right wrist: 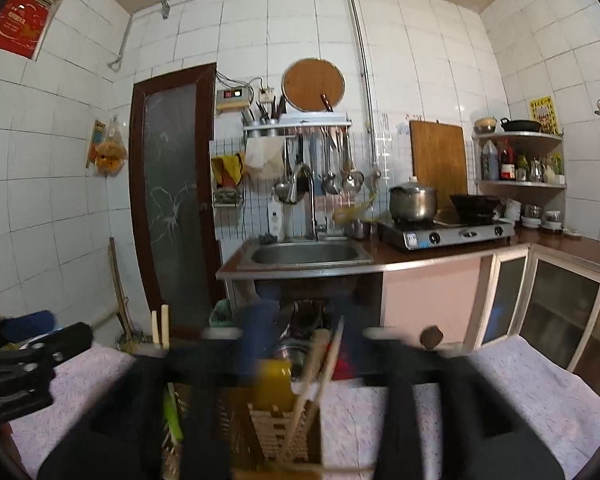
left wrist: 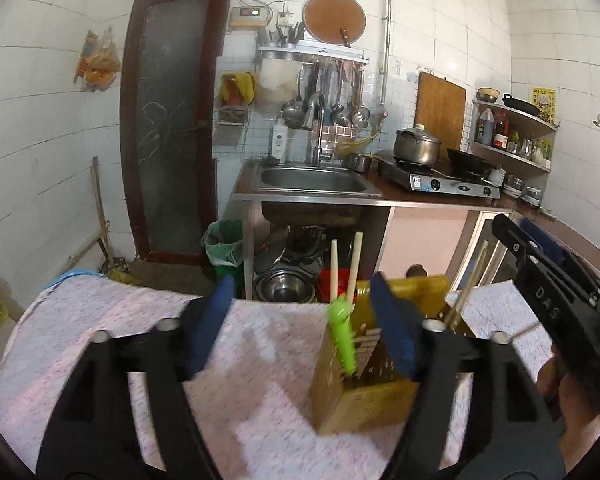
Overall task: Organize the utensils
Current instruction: 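Open both tools to drop the frog fork and chopstick into the holder, then grasp the metal spoon with the left tool while the right tool grasps a chopstick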
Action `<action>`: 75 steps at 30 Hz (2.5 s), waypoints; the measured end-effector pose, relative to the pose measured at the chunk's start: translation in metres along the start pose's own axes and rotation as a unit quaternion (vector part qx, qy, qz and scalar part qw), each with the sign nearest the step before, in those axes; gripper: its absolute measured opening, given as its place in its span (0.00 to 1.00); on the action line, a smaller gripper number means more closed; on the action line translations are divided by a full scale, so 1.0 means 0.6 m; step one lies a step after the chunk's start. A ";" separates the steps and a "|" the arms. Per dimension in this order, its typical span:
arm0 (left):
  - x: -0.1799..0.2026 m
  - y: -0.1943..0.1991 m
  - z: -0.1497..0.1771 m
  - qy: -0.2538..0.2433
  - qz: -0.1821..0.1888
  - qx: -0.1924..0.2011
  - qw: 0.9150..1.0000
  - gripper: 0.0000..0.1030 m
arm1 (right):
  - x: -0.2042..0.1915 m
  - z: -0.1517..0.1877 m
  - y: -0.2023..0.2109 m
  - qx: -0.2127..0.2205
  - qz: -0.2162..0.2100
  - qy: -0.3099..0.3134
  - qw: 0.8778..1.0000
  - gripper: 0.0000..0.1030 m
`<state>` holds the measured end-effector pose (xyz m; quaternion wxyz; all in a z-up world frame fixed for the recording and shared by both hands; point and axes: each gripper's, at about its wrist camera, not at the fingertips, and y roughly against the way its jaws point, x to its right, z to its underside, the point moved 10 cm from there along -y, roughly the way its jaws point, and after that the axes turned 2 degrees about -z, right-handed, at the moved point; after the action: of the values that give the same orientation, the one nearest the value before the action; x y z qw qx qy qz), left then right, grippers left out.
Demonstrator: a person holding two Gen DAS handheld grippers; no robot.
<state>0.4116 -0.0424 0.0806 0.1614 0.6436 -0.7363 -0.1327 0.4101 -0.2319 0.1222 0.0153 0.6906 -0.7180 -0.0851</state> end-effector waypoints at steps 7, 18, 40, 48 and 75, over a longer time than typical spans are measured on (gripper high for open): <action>-0.050 0.070 0.062 -0.012 -0.017 -0.050 0.999 0.95 | 0.015 0.015 0.102 -0.045 0.018 0.016 0.999 0.65; -0.069 0.084 0.269 -0.018 -0.008 -0.148 0.989 0.95 | 0.043 0.284 0.168 -0.220 0.047 -0.024 0.974 0.65; -0.001 0.086 0.381 -0.093 0.044 -0.198 0.975 0.95 | -0.008 0.431 0.121 -0.350 0.028 0.008 0.936 0.13; 0.039 0.096 0.408 -0.131 0.089 -0.217 0.963 0.95 | 0.022 0.427 0.148 -0.354 0.028 0.014 0.935 0.06; 0.115 0.056 0.432 -0.127 0.121 -0.286 0.942 0.34 | 0.086 0.428 0.139 -0.383 0.029 -0.034 0.923 0.06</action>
<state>0.2672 -0.1093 -0.1376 0.2586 0.4547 -0.7540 -0.3973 0.2894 -0.2544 -0.1236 0.2568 0.6078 -0.6505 -0.3761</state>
